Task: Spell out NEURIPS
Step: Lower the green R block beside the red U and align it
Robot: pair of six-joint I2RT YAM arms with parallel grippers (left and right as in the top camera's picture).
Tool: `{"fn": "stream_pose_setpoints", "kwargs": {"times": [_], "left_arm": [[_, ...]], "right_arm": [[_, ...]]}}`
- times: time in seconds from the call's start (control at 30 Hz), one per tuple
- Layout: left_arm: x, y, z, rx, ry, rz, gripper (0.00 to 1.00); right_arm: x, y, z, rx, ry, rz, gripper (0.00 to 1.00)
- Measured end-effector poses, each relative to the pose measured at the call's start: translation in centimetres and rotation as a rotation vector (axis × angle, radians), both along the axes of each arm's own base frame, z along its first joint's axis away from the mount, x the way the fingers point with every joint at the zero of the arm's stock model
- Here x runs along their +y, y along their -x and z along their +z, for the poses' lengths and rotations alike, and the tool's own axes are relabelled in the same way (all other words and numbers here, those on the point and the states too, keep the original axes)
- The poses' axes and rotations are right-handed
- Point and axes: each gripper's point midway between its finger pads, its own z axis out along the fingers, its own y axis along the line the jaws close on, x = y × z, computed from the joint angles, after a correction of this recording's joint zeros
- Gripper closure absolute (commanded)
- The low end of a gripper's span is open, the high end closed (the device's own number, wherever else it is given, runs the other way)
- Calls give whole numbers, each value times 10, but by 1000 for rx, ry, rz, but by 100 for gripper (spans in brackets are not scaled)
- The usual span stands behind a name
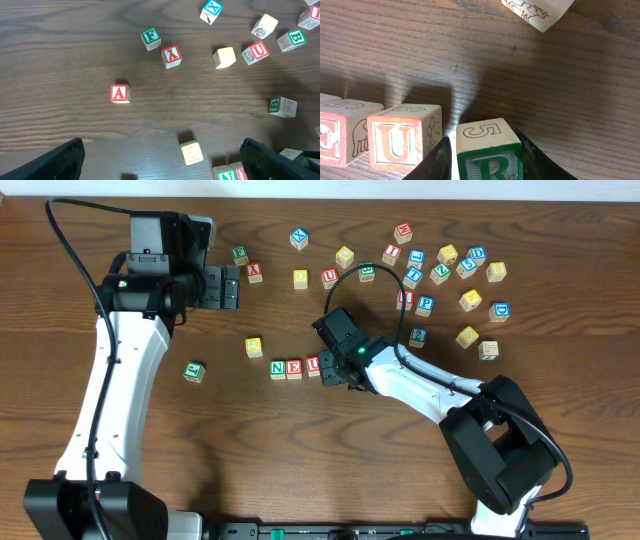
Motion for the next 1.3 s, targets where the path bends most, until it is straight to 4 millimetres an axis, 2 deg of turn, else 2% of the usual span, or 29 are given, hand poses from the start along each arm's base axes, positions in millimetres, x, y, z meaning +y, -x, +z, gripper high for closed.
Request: {"fn": "stream_pose_setpoints", "kwargs": {"times": [0.23,0.27,0.33,0.37,0.6,0.9,1.03,1.07,1.13,1.2,1.3], "left_arm": [[0,0,0,0,0,0,2],[0,0,0,0,0,0,2],[0,0,0,0,0,0,2],[0,0,0,0,0,0,2],[0,0,0,0,0,0,2],[0,0,0,0,0,0,2],[0,0,0,0,0,0,2],[0,0,0,0,0,0,2],[0,0,0,0,0,-1,2],[0,0,0,0,0,0,2],[0,0,0,0,0,0,2]], "right_arm": [[0,0,0,0,0,0,64],[0,0,0,0,0,0,66],[0,0,0,-1,0,0,79],[0,0,0,-2,0,4,79],[0,0,0,-3,0,6,66],[0,0,0,-3,1,7,66],[0,0,0,-4,3,12,87],[1,-1,0,-5,1,11,86],[1,-1,1,-6,1,10,70],[0,0,0,-3,2,8,63],[0,0,-1,-2,3,10,58]]}}
